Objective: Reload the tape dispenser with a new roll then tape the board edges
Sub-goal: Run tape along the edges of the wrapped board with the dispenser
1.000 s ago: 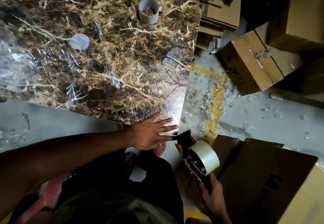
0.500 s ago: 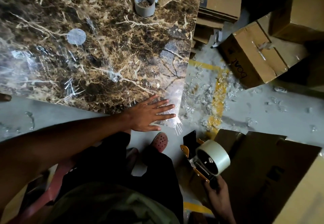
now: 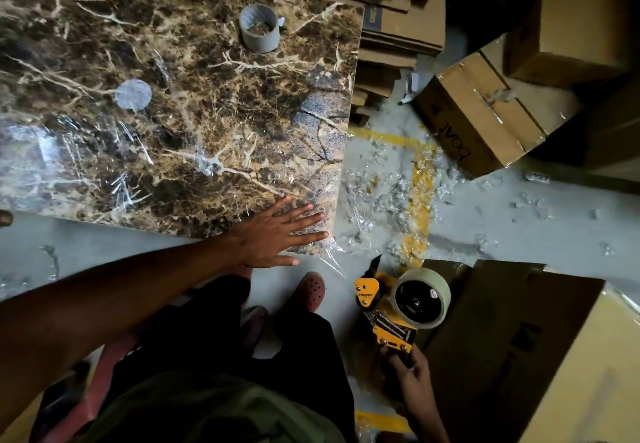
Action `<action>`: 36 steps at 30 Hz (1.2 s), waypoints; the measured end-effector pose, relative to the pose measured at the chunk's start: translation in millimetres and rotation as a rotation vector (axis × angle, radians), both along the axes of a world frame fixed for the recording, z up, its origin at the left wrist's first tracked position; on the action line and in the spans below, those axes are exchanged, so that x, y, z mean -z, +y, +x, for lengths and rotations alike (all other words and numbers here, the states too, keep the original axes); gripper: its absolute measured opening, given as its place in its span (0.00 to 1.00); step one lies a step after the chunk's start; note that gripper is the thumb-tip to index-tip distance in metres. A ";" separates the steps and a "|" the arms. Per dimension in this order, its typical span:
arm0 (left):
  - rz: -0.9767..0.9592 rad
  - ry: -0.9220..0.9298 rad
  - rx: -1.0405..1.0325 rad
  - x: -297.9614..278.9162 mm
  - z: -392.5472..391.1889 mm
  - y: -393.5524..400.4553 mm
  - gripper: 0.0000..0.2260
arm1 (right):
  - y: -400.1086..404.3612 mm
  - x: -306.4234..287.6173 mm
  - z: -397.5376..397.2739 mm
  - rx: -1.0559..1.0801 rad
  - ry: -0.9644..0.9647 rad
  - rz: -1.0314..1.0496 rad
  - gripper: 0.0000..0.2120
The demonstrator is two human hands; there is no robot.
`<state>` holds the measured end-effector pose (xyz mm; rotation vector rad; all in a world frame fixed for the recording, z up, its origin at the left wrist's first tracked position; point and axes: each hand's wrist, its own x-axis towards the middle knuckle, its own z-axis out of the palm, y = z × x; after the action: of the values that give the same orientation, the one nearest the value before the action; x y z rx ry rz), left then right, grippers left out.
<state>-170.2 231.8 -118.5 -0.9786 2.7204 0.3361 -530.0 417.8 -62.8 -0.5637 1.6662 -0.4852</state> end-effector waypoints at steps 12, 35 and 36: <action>-0.059 -0.062 -0.044 -10.7 -16.0 14.5 0.33 | -5.7 4.9 5.1 0.052 -0.084 0.094 0.09; -0.054 -0.096 -0.002 -10.4 -19.2 20.5 0.46 | -21.3 18.8 -8.7 -0.142 -0.011 0.009 0.06; -0.055 -0.096 -0.003 -10.1 -19.4 20.6 0.46 | -23.2 18.5 -10.8 -0.180 0.025 -0.009 0.08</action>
<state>-189.6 252.3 -108.4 -0.9864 2.6549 0.2104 -540.8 394.6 -81.3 -0.7212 1.6197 -0.3563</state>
